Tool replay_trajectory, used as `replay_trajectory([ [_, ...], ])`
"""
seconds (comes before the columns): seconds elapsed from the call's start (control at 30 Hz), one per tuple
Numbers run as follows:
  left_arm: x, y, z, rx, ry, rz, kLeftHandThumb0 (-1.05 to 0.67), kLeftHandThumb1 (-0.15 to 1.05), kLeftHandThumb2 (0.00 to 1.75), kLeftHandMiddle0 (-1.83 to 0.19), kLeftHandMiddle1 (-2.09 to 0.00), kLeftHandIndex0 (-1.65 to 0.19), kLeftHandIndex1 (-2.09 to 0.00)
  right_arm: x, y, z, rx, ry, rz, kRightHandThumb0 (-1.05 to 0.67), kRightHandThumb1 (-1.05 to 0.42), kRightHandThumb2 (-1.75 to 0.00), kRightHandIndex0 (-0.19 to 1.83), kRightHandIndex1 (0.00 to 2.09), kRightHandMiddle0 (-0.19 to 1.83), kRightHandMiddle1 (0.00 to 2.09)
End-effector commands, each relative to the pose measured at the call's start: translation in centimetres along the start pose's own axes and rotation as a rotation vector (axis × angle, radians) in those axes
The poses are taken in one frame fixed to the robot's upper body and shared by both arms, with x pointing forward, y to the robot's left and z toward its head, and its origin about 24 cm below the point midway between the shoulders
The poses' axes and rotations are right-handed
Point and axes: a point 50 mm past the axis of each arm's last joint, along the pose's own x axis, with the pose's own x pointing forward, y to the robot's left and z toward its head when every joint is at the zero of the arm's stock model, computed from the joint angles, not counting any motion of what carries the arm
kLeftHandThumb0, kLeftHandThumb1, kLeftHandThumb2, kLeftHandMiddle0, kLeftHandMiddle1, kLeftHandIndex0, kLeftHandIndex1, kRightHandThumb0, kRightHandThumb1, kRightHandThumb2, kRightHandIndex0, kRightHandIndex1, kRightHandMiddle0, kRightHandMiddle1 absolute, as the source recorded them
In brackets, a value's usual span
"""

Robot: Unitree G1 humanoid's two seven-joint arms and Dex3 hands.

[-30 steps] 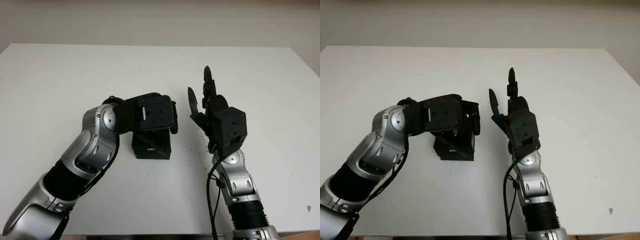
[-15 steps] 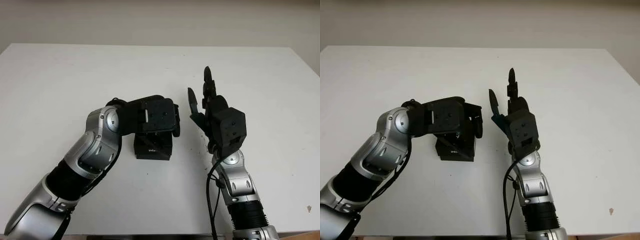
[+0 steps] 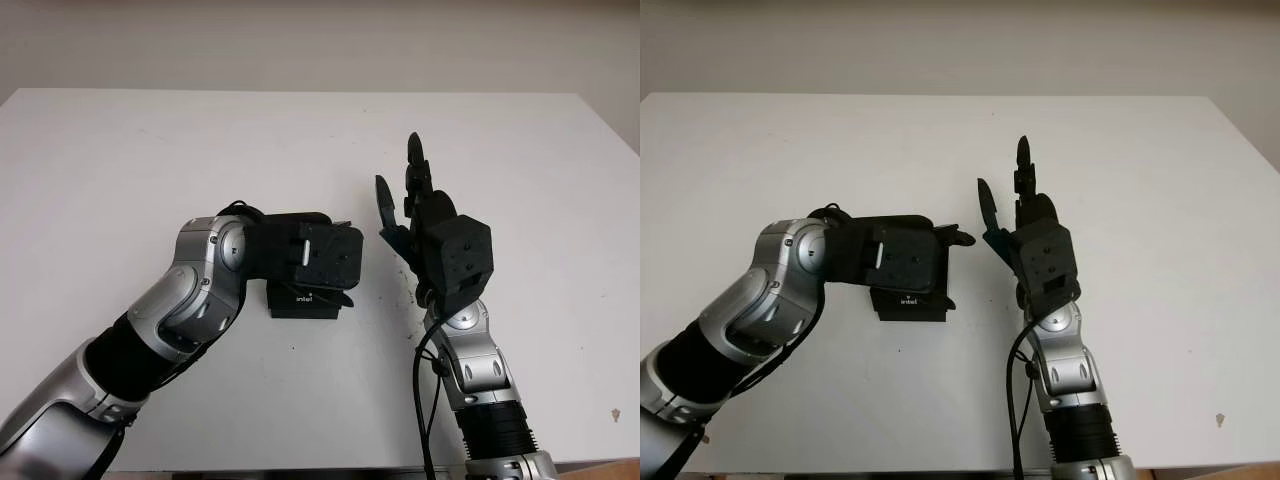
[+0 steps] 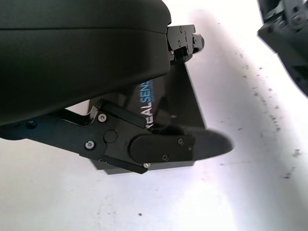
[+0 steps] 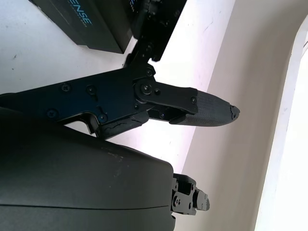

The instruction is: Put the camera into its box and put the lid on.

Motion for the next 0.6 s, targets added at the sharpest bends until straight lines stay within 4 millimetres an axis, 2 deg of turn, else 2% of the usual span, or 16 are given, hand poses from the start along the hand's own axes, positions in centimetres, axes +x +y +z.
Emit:
replay_trajectory([
  [0.0,0.0,-0.3,0.0,0.014,-0.001,-0.002,-0.85,1.05,0.64,0.19,0.0,0.19,0.0,0.1,-0.3,0.5,-0.002,-0.017,-0.004,-0.75,-1.05,-0.55,-0.13,0.05,-0.09,0.05],
  [0.47,-0.2,-1.1,-0.5,-0.034,-0.008,-0.015,-0.85,1.05,0.68,0.19,0.0,0.19,0.0,0.2,-0.4,0.7,-0.007,-0.021,0.01,-0.74,-1.05,-0.56,-0.14,0.05,-0.1,0.05],
  [0.57,-0.2,-1.9,-1.0,-0.04,-0.023,0.017,-0.86,1.05,0.71,0.19,0.0,0.19,0.0,0.1,-0.4,0.7,-0.015,-0.023,0.005,-0.75,-1.05,-0.56,-0.14,0.05,-0.1,0.06],
])
